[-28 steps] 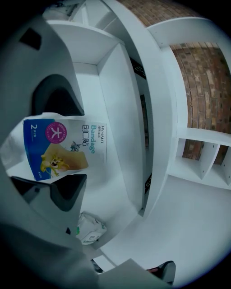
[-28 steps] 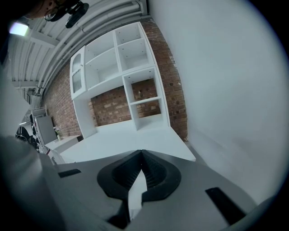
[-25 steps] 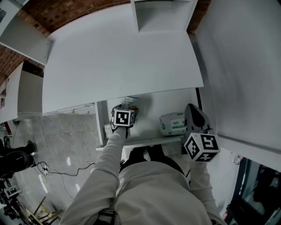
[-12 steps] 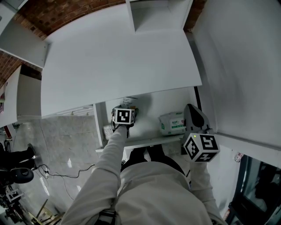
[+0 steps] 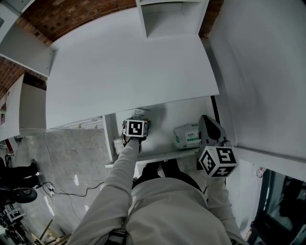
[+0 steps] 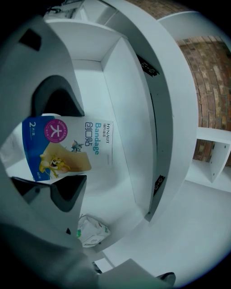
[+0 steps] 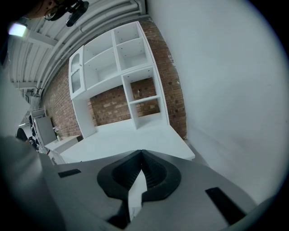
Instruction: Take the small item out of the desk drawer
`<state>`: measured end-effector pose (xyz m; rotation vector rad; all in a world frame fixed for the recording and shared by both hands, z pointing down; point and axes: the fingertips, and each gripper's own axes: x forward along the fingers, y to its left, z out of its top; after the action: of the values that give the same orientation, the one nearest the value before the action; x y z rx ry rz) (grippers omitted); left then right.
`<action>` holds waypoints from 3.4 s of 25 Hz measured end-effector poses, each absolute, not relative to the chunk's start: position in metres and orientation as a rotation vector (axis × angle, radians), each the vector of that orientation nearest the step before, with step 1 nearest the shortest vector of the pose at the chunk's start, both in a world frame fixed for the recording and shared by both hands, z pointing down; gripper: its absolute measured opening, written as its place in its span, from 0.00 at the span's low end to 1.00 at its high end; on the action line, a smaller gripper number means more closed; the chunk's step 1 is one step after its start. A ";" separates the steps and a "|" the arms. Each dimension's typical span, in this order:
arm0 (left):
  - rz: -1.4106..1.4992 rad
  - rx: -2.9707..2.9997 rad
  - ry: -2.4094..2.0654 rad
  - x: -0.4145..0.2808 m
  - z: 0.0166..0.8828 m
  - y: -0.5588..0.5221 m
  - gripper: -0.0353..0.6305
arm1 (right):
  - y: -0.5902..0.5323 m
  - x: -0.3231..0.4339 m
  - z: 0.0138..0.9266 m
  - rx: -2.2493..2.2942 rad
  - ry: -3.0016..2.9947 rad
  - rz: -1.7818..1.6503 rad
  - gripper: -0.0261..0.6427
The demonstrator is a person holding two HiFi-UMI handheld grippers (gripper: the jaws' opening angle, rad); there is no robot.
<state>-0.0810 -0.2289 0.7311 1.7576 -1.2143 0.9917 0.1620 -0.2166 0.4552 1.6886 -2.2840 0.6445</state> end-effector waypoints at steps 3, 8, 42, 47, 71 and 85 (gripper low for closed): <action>1.001 1.787 -1.212 -0.078 0.728 -0.227 0.66 | -0.216 0.160 0.454 1.682 -2.296 0.637 0.08; 0.989 1.882 -1.176 -0.068 0.726 -0.226 0.65 | -0.214 0.157 0.451 1.681 -2.311 0.631 0.08; 0.600 2.368 -1.248 -0.027 0.504 -0.241 0.65 | -0.206 0.134 0.427 1.697 -2.369 0.600 0.08; 0.539 2.409 -1.296 -0.031 0.477 -0.245 0.65 | -0.205 0.131 0.422 1.692 -2.381 0.579 0.08; 0.275 2.492 -1.552 -0.065 0.377 -0.251 0.65 | -0.204 0.122 0.398 1.644 -2.455 0.475 0.08; 0.203 2.478 -1.647 -0.085 0.352 -0.245 0.65 | -0.207 0.116 0.382 1.621 -2.489 0.351 0.08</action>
<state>-0.0846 -0.2449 0.3522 2.4783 -1.6474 0.2030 0.1161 -0.2065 0.3815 1.6211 -2.4893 0.3513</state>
